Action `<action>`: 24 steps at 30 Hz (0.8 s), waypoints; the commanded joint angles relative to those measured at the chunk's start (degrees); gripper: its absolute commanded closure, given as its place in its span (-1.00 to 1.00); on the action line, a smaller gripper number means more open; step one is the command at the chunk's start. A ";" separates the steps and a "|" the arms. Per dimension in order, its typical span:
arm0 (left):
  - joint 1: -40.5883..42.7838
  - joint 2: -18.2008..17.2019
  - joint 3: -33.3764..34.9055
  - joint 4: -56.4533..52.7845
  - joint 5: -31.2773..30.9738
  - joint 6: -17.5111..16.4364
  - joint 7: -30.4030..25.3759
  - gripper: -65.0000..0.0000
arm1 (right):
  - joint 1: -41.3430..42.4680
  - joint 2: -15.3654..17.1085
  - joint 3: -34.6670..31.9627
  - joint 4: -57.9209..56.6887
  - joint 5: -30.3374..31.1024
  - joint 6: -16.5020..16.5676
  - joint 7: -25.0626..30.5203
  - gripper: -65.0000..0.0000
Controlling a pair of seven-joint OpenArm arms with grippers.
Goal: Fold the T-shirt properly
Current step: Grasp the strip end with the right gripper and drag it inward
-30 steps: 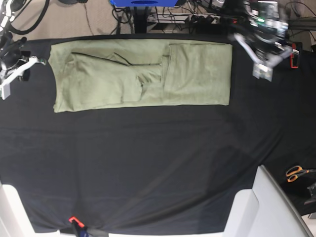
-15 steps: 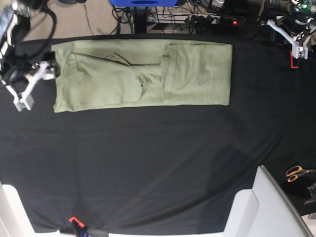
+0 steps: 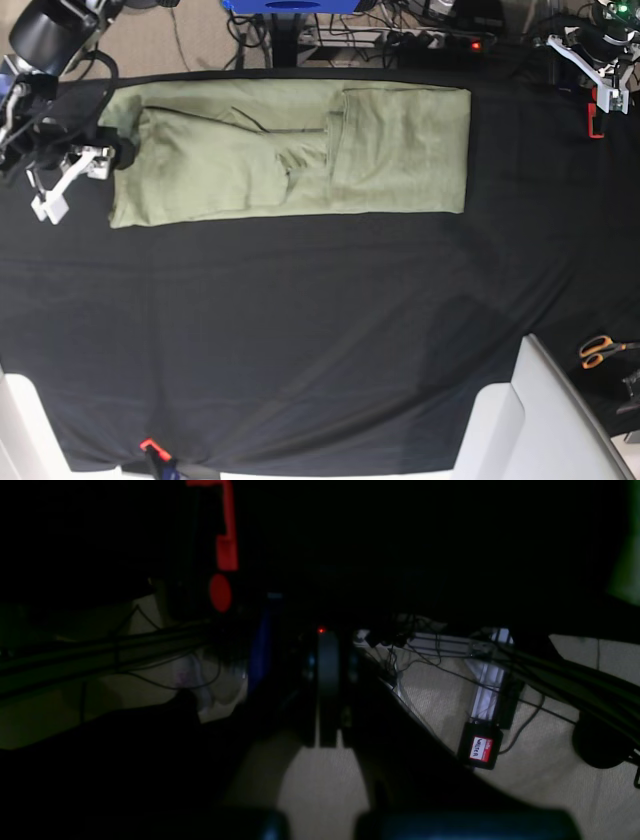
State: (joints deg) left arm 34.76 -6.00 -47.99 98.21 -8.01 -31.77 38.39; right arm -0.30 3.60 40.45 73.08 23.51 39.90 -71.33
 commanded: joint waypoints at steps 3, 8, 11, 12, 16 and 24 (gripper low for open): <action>0.27 -0.64 -0.32 0.73 -0.39 0.08 -0.63 1.00 | -2.03 -0.74 -4.09 0.02 5.72 0.10 -0.45 -0.78; 0.09 -0.64 -0.32 0.73 -0.30 0.08 -0.63 1.00 | -3.53 -1.00 -8.14 -0.42 10.82 0.10 -0.27 -0.77; 0.09 -0.64 -0.32 0.73 -0.30 0.08 -0.63 1.00 | -3.27 -1.00 -9.55 -0.60 10.91 0.10 0.69 -0.64; 0.09 -0.64 -0.32 0.73 -0.30 0.08 -0.63 1.00 | -3.18 -1.00 -10.16 -0.60 10.91 0.10 1.57 -0.56; 0.09 -0.64 -0.32 0.64 -0.30 0.08 -0.63 1.00 | -2.30 -0.47 -11.66 -2.79 10.82 0.10 4.21 -0.25; -0.08 -0.99 -0.32 -4.19 -0.30 0.08 -0.63 1.00 | 0.34 1.11 -12.80 -12.29 10.82 0.10 6.32 -0.08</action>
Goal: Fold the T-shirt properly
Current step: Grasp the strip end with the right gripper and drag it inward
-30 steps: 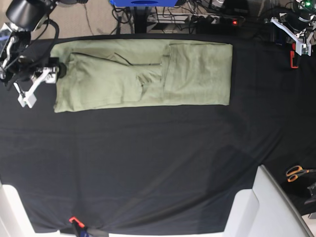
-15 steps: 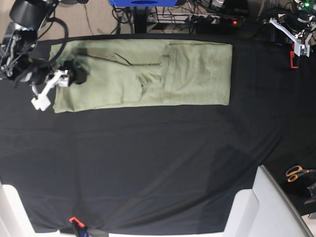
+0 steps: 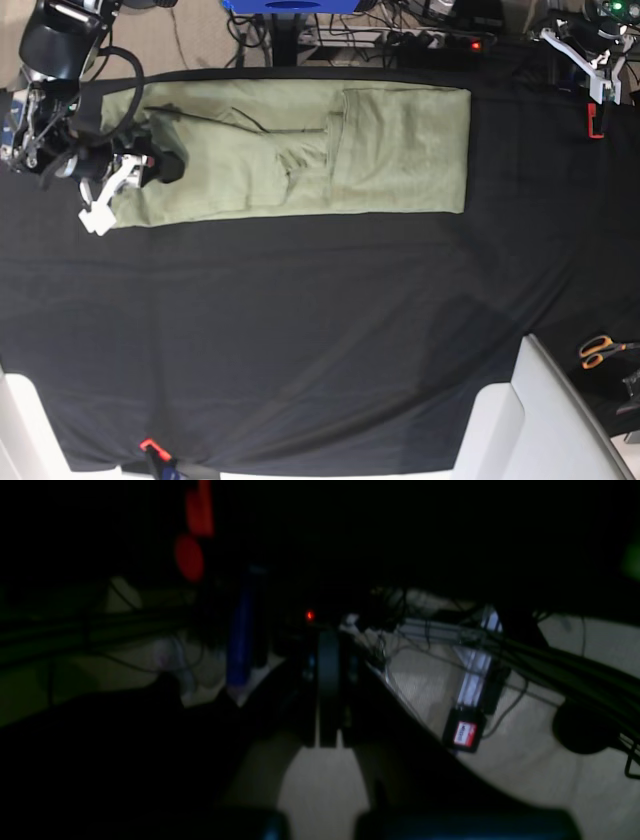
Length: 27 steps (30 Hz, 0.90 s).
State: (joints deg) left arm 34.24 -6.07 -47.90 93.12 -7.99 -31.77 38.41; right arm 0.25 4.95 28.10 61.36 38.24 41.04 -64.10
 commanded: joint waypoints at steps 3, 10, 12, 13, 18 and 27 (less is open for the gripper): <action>0.44 -0.92 -0.41 0.37 -0.32 0.08 -0.66 1.00 | -0.21 -0.25 -0.45 -0.57 -4.00 -1.04 -0.56 -0.04; -0.52 -0.92 -0.41 0.72 -0.32 0.08 -0.66 1.00 | -0.21 1.42 -0.45 -0.57 -4.00 -1.04 -1.00 1.00; -0.61 -0.92 -0.41 0.55 -0.32 0.08 -0.66 1.00 | -0.12 2.83 -0.10 -0.57 -4.00 -1.04 -0.92 0.96; -0.70 -0.92 -0.41 0.55 -0.32 0.08 -0.66 1.00 | -0.12 3.53 -0.01 -0.57 -4.00 -1.04 -0.92 0.98; -0.79 -0.92 -0.41 0.64 -0.32 0.08 -0.66 1.00 | -0.12 8.54 3.24 -0.57 -4.00 -1.04 -0.48 1.00; -0.79 -1.01 1.61 0.90 -0.32 0.08 -0.66 1.00 | -6.71 5.55 4.39 25.10 -4.26 -11.54 -1.00 1.00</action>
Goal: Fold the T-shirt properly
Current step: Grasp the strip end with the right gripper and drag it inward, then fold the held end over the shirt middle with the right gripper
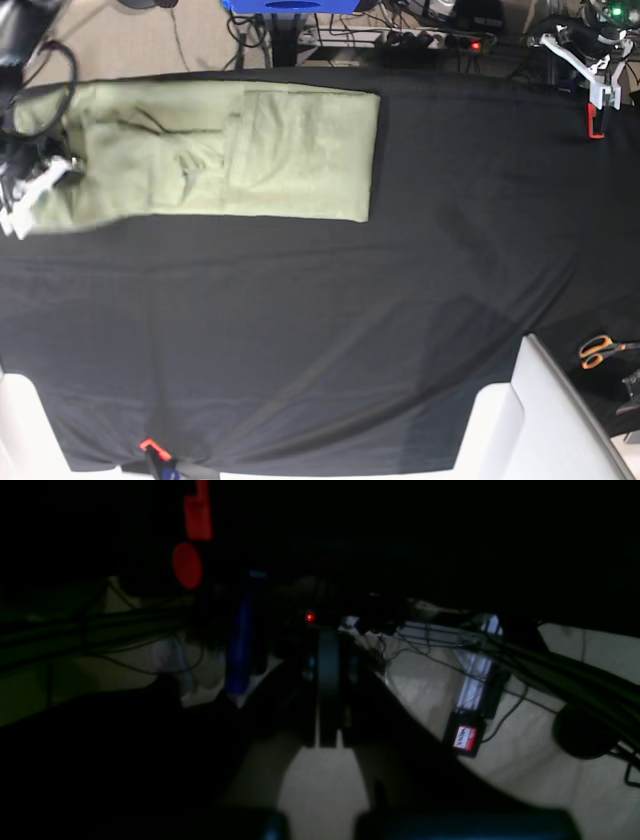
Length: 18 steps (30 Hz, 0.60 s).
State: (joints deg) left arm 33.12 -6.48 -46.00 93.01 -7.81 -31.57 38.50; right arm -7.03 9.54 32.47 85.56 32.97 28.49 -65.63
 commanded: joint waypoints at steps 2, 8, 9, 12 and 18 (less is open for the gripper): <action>0.33 -0.60 0.59 1.01 -0.49 -0.12 -0.74 1.00 | -1.90 -0.44 -4.20 8.81 0.39 -5.85 0.44 1.00; 0.41 -0.51 1.73 1.10 -0.49 0.06 -0.74 1.00 | -7.35 -5.19 -20.20 21.91 -5.06 -28.71 1.05 1.00; 0.41 -0.51 1.65 1.10 -0.49 0.06 -0.74 1.00 | -7.70 -5.80 -22.14 22.53 -5.76 -31.96 1.05 1.00; 0.33 -0.60 1.38 1.10 -0.49 0.06 -0.74 1.00 | -8.49 -7.91 -25.74 23.32 -6.29 -39.44 1.05 1.00; 0.33 -0.60 1.56 1.10 -0.49 0.06 -0.74 1.00 | -9.19 -9.14 -35.24 23.32 -6.20 -47.00 5.80 1.00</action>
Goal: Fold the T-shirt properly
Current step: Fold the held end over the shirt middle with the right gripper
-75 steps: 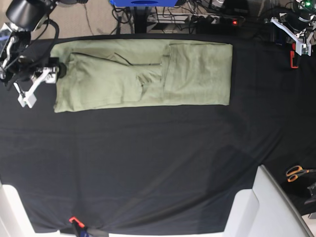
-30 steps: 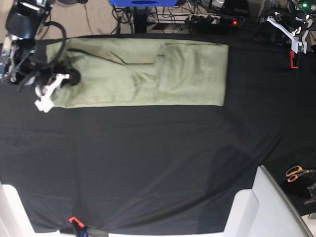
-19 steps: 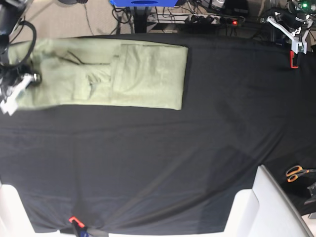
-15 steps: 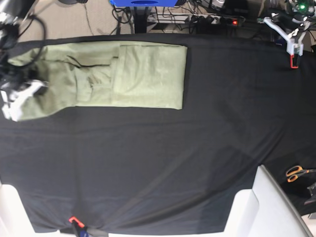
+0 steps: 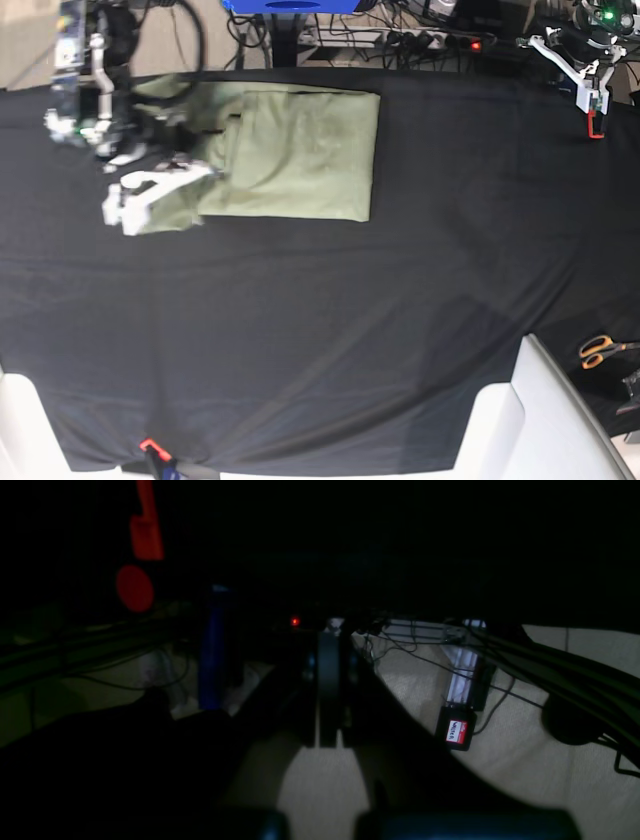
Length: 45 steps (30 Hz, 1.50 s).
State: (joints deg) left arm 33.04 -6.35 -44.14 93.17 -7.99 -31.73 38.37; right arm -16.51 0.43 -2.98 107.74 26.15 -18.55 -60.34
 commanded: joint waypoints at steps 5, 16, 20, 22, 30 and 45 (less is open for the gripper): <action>0.41 -0.73 -0.30 0.94 -0.32 0.21 -0.61 1.00 | 0.29 -1.96 -5.85 1.05 0.79 -4.09 2.89 1.00; 0.41 -0.73 -0.21 0.68 -0.32 0.21 -0.61 1.00 | 2.32 -5.13 -7.96 -5.19 0.44 -4.09 7.72 1.00; 0.41 -0.73 -0.21 0.77 -0.32 0.21 -0.61 1.00 | 2.49 -5.13 -8.05 -5.37 0.44 -3.92 7.81 1.00; 0.41 -0.73 -0.21 0.86 -0.32 0.21 -0.61 1.00 | 2.93 -5.13 -8.05 -5.37 0.44 -3.74 7.63 1.00; 0.41 -0.73 -0.21 0.86 -0.32 0.21 -0.61 1.00 | 4.34 -5.13 -8.05 -6.69 0.79 -1.45 7.54 1.00; 0.33 -0.82 -0.21 0.68 -0.32 0.21 -0.61 1.00 | 4.43 -5.13 -8.14 -6.69 0.79 6.28 7.54 1.00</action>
State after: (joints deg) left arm 32.99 -6.37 -44.05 93.12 -8.01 -31.73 38.35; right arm -12.86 -4.29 -10.90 100.07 26.35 -12.49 -53.32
